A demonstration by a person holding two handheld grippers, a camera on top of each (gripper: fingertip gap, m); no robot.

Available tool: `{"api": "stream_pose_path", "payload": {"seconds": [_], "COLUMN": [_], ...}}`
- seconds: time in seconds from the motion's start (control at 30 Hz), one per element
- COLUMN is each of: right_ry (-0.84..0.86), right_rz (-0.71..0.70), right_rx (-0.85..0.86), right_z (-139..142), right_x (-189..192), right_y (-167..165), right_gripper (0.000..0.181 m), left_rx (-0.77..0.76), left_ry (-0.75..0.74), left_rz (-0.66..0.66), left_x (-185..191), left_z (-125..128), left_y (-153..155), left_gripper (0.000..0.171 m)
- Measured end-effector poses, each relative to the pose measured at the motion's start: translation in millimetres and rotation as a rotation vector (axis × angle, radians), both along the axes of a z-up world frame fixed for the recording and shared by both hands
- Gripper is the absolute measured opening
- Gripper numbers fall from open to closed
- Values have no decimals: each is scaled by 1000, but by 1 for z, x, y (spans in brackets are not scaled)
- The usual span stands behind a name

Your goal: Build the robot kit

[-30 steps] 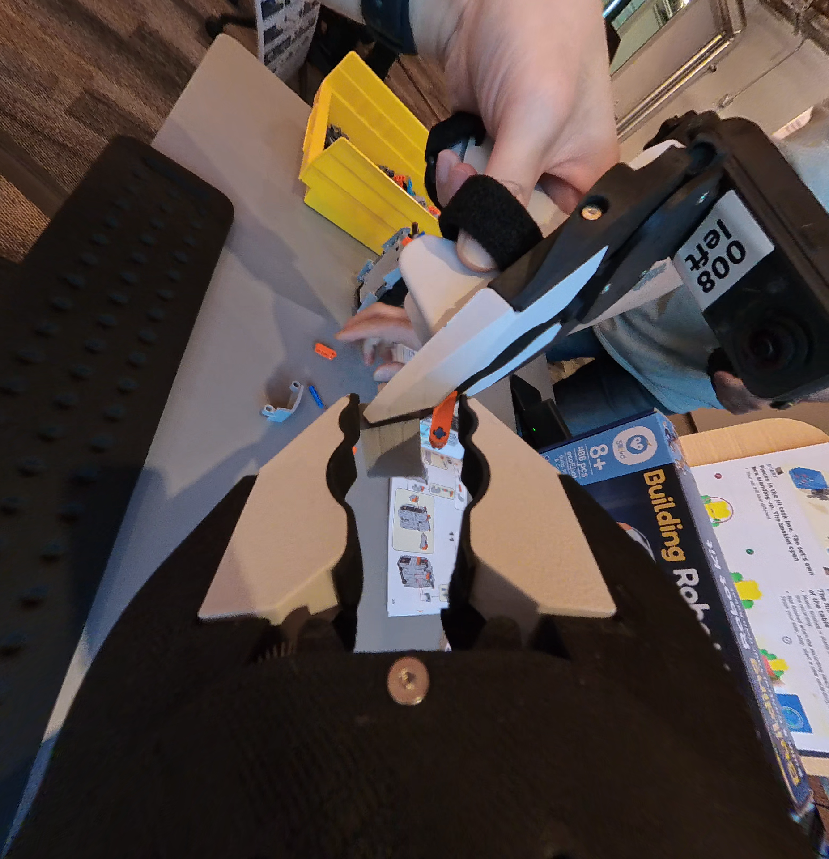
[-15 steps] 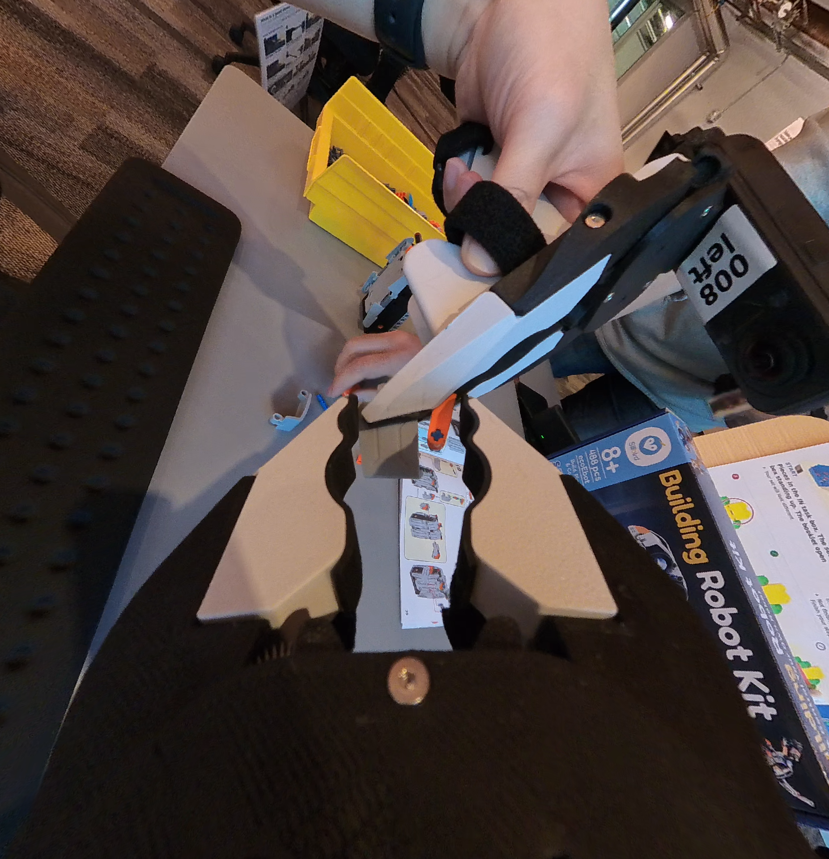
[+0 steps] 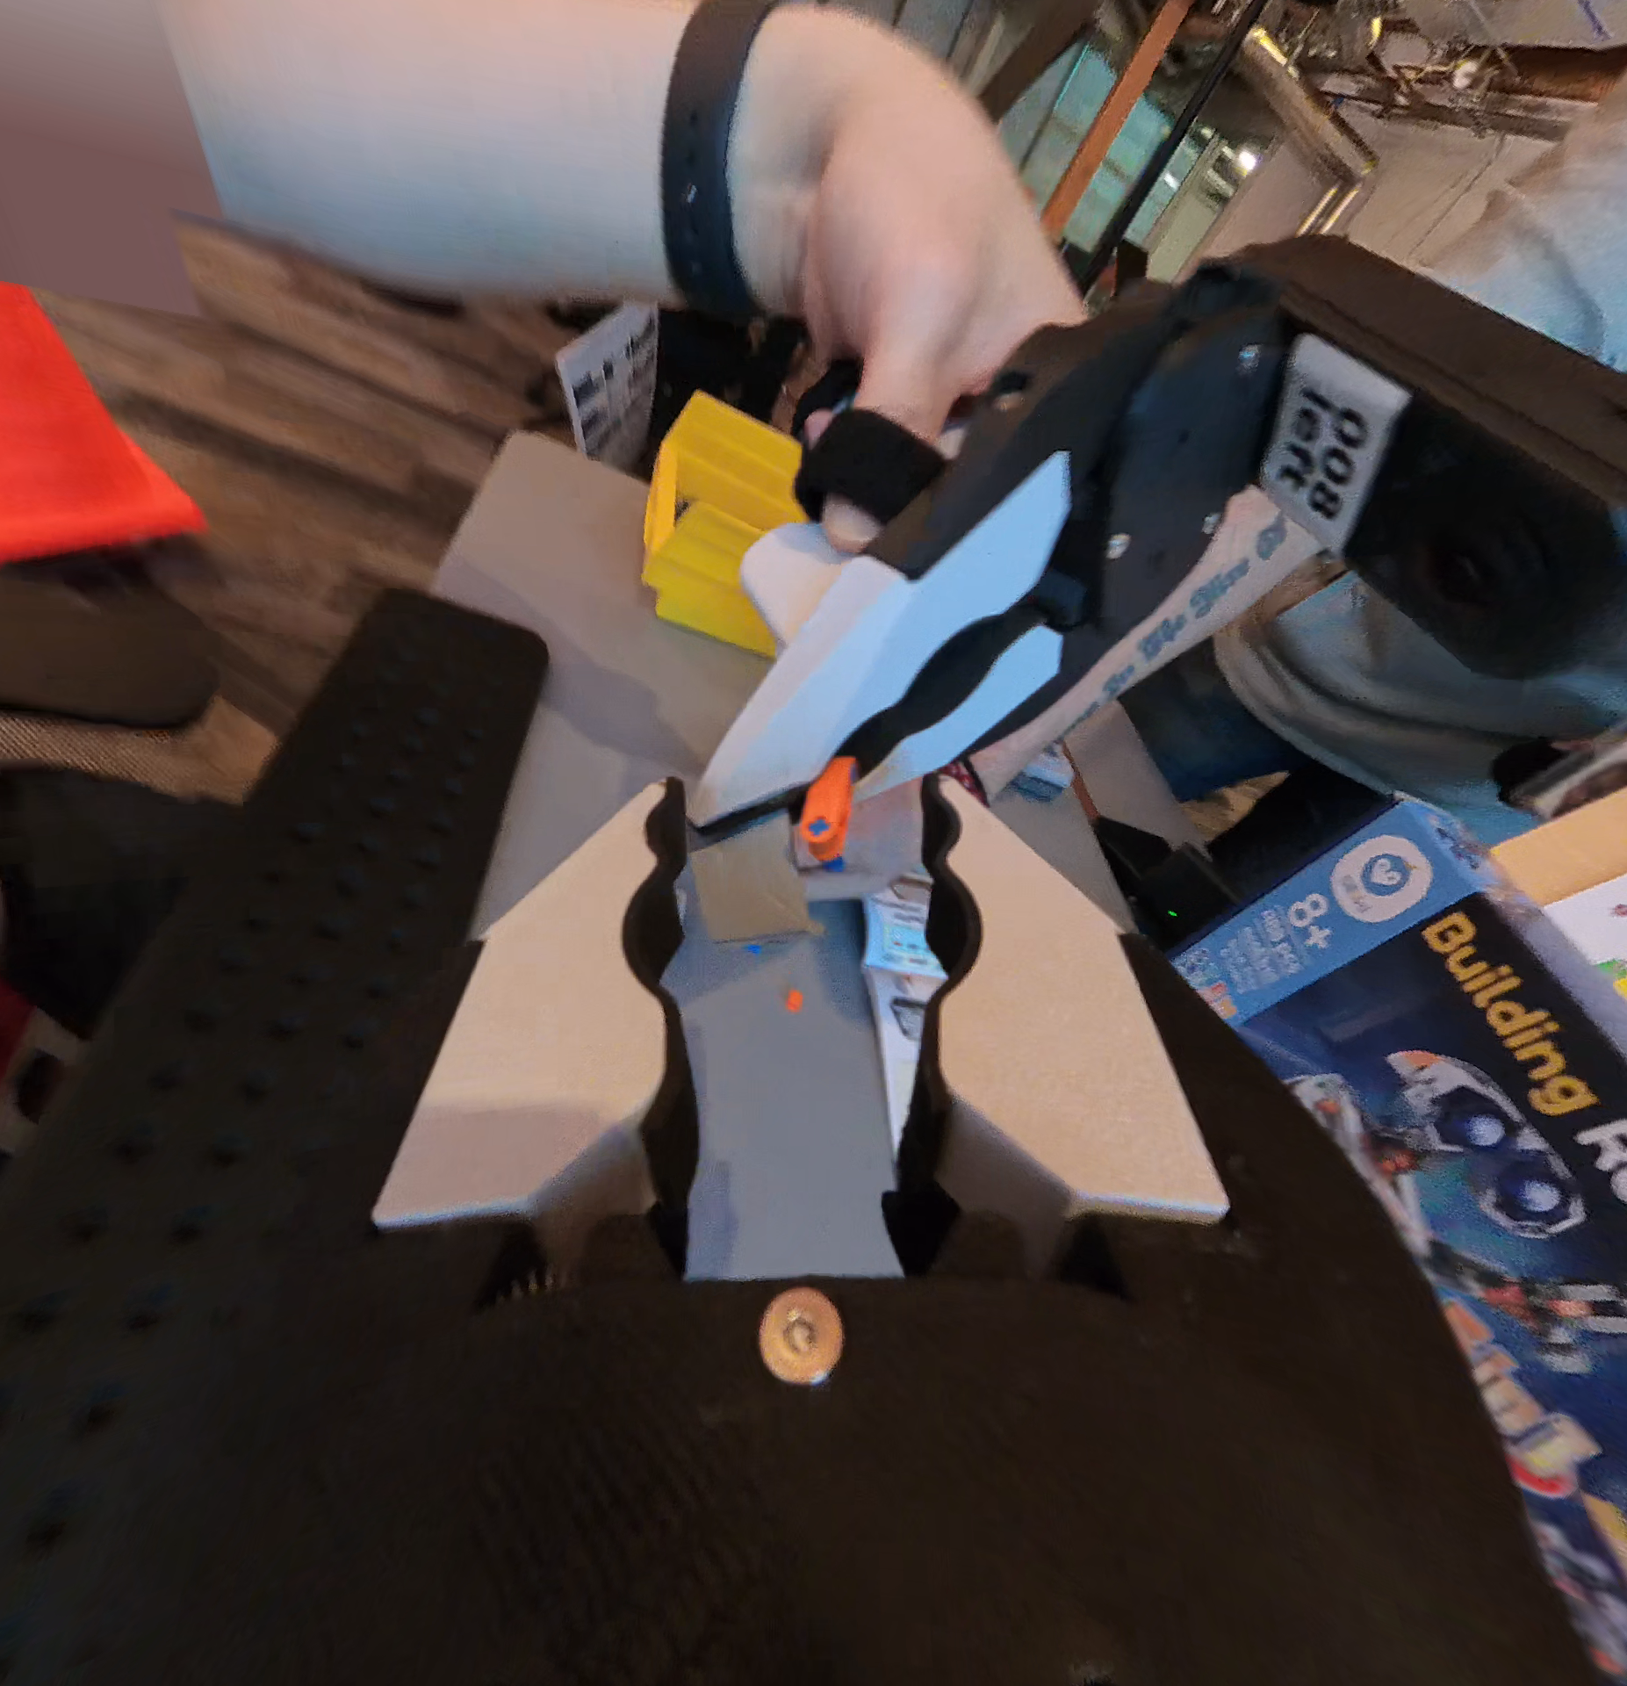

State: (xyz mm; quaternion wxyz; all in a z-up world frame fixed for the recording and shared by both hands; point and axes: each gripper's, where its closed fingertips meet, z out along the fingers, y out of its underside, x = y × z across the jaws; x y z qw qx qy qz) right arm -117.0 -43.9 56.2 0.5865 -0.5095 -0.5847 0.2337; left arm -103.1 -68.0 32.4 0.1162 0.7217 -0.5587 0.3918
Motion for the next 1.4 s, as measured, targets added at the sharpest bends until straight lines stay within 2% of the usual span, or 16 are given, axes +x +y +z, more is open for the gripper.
{"api": "stream_pose_path", "payload": {"seconds": [0.07, 0.2, 0.33, 0.4, 0.5, 0.57, 0.73, 0.8, 0.87, 0.93, 1.03, 1.13, 1.27, 1.4], "right_ry": [50, -102, -26, 12, -20, -19, 54, 75, 63, 44, -19, -69, -174, -248], "right_rz": [-17, -70, -31, -32, -7, 64, 146, 127, 172, 182, 149, 93, 18, -23], "right_rx": [-20, 175, 15, 2, 2, -106, -409, -464, -500, -543, -598, -498, -180, -92], "right_z": [10, -1, -1, 2, -5, -9, -3, 0, 1, -1, -9, -10, -5, -7], "right_x": [8, 11, 4, 6, 4, -1, -2, -1, -1, -2, -3, -4, -3, -3], "right_y": [2, -4, -15, -15, -19, -28, -27, -18, -22, -22, -19, -16, -17, -17], "right_gripper": [55, 50, 53, 55, 55, 40, 33, 23, 7, 8, 21, 18, 12, 11], "left_rx": [-23, -42, -18, -12, 32, 69, 92, 92, 87, 100, 91, 86, 59, 51], "left_ry": [-4, 2, 17, 22, 44, 62, 95, 96, 97, 104, 106, 120, 111, 126], "left_rz": [6, -2, -48, -83, -166, -196, -231, -241, -258, -268, -259, -239, -229, -235], "left_x": [0, -3, -9, -11, -18, -19, -20, -20, -20, -21, -18, -18, -18, -18], "left_z": [3, 7, 6, 7, 3, -1, -4, -4, -4, -5, -4, -4, -2, -2], "left_y": [-1, -2, -3, -7, -14, -15, -17, -18, -21, -20, -19, -17, -17, -19], "left_gripper": [5, 5, 5, 5, 5, 4, 4, 4, 4, 4, 4, 4, 5, 5]}}
